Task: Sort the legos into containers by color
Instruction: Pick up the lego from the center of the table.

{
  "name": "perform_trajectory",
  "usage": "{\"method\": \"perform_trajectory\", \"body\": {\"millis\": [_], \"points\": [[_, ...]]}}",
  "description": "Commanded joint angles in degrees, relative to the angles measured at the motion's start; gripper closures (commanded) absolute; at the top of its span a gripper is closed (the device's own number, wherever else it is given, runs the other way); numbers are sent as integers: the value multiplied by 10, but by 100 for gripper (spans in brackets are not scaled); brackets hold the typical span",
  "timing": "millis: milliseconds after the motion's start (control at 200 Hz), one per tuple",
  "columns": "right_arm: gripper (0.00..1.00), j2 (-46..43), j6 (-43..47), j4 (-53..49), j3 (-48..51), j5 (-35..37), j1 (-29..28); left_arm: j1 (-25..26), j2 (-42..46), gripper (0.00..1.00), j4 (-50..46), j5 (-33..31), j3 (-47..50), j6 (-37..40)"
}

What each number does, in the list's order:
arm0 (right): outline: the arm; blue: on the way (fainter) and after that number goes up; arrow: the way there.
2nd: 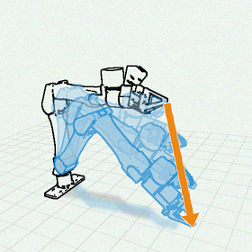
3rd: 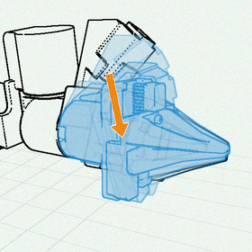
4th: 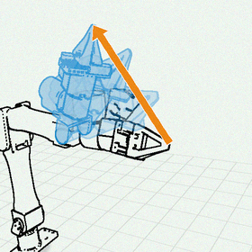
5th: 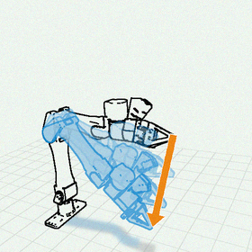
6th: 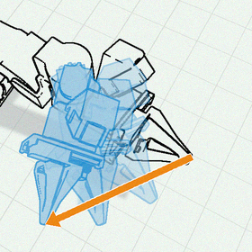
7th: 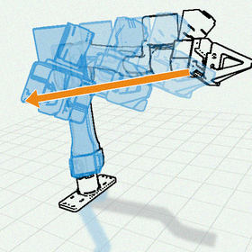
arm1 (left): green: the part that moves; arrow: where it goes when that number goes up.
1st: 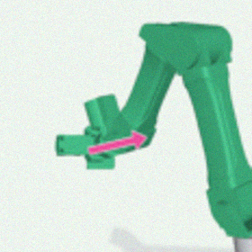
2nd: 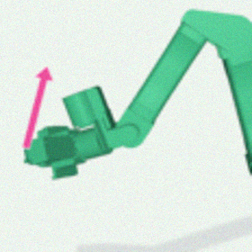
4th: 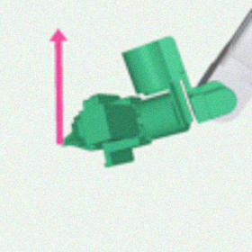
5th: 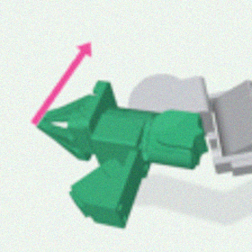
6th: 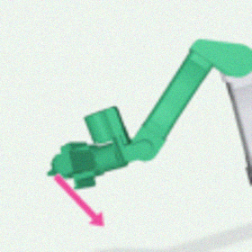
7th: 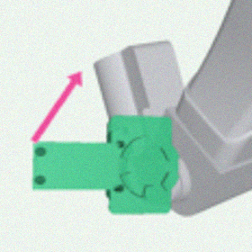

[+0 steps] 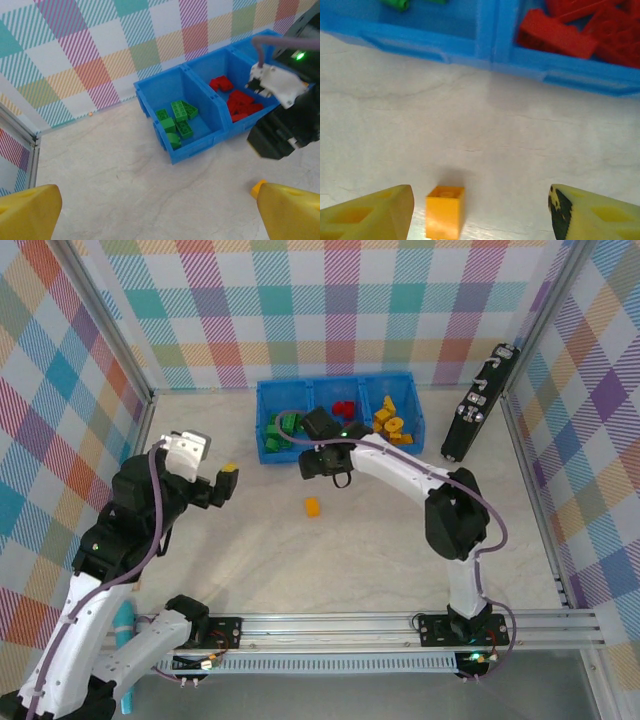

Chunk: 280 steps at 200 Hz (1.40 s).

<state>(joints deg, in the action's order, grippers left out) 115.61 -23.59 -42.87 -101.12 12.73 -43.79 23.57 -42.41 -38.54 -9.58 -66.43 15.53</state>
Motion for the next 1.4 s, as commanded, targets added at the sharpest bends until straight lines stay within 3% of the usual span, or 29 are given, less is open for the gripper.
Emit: {"method": "perform_trajectory", "body": {"millis": [0, 190, 490, 705, 860, 1120, 1395], "points": [[28, 38, -36, -26, -28, -24, -7, 13, 24, 0, 21, -5, 16, 7], [26, 83, -58, -45, -36, -67, -27, 24, 37, 0, 22, -19, 19, 13], [26, 116, -67, -81, -25, -55, -54, 31, 41, 0, 23, -27, 22, 14], [44, 120, -68, -95, -4, -36, -69, 31, 38, 0, 22, -31, 19, 15], [63, 121, -65, -100, 12, -24, -69, 31, 34, 0, 20, -31, 16, 15], [73, 102, -44, -94, 42, 2, -68, 31, 24, 0, 13, -36, 9, 16], [73, -19, -42, -77, 167, 38, -31, 30, -14, 0, -2, -37, -5, 19]]}}
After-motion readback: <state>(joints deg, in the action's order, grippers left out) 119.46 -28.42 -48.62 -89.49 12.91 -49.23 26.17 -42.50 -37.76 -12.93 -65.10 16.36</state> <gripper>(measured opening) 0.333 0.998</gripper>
